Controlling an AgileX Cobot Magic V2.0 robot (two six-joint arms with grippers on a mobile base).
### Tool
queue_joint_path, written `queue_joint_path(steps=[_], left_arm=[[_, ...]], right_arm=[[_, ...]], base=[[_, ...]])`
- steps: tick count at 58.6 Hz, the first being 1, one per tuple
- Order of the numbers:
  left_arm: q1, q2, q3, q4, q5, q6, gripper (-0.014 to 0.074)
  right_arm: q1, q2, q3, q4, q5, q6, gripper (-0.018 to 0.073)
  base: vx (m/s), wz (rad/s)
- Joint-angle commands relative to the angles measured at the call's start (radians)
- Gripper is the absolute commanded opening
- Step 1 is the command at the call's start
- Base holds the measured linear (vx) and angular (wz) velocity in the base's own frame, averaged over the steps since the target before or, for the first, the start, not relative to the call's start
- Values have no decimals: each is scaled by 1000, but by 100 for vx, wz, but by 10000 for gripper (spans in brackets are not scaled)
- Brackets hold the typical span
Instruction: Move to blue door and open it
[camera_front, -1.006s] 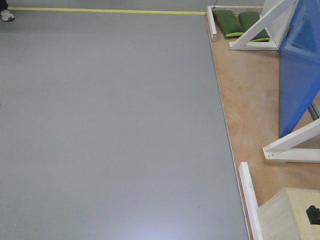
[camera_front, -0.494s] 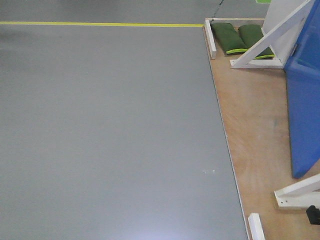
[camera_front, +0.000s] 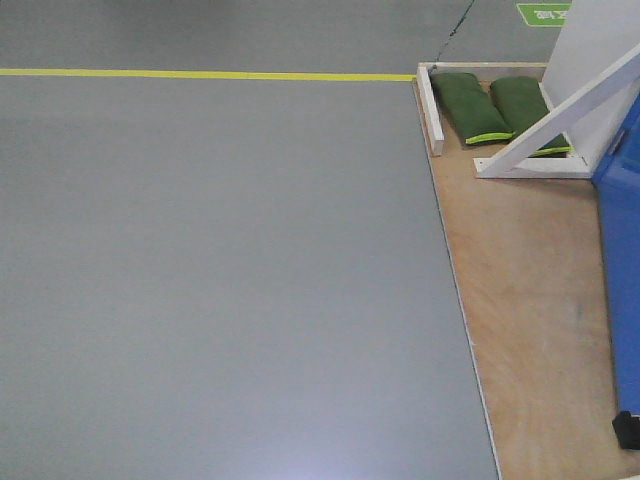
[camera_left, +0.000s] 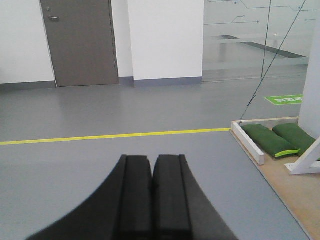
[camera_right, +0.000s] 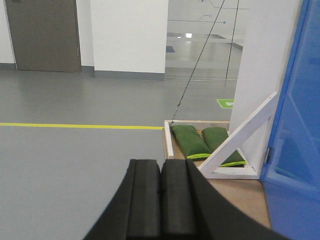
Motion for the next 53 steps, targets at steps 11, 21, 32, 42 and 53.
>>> queue_joint_path(steps=[11,21,32,42,53], left_arm=[[1,-14,-27,-2,-83,-7,73],[1,-14,-27,-2,-83,-7,73],[1,-14,-27,-2,-83,-7,73],[1,-14,-27,-2,-83,-7,73],[1,-14,-27,-2,-83,-7,73]], right_arm=[[3,-14,3,-5,-84,1,-1],[3,-14,3,-5,-84,1,-1],[3,-14,3,-5,-84,1,-1],[3,-14,3,-5,-84,1,-1],[3,-14,3,-5,-84,1,-1]], base=[[39,-3],[33,-3],[28,-4],[23,-5],[17,-3]])
